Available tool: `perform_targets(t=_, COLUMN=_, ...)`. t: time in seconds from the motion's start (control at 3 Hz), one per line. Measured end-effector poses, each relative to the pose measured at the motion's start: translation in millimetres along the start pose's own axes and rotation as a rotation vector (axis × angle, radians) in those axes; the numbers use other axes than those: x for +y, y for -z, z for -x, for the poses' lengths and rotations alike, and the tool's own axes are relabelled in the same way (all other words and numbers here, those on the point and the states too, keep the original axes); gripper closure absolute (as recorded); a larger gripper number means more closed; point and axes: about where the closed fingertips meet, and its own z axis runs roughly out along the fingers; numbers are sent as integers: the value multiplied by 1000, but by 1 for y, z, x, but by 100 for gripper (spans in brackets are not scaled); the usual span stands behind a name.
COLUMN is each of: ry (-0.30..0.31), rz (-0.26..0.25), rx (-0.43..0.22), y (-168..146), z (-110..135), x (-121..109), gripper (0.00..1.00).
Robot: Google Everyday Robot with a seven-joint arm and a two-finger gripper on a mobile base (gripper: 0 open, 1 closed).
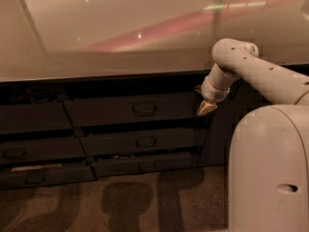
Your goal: Open top drawer
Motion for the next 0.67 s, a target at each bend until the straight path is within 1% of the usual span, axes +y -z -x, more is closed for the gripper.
perform_targets(t=0.33, ry=0, rz=0, rx=0, y=0, z=0, x=0, gripper=88)
perform_targets(t=0.67, ry=0, rz=0, rx=0, y=0, z=0, x=0, gripper=100)
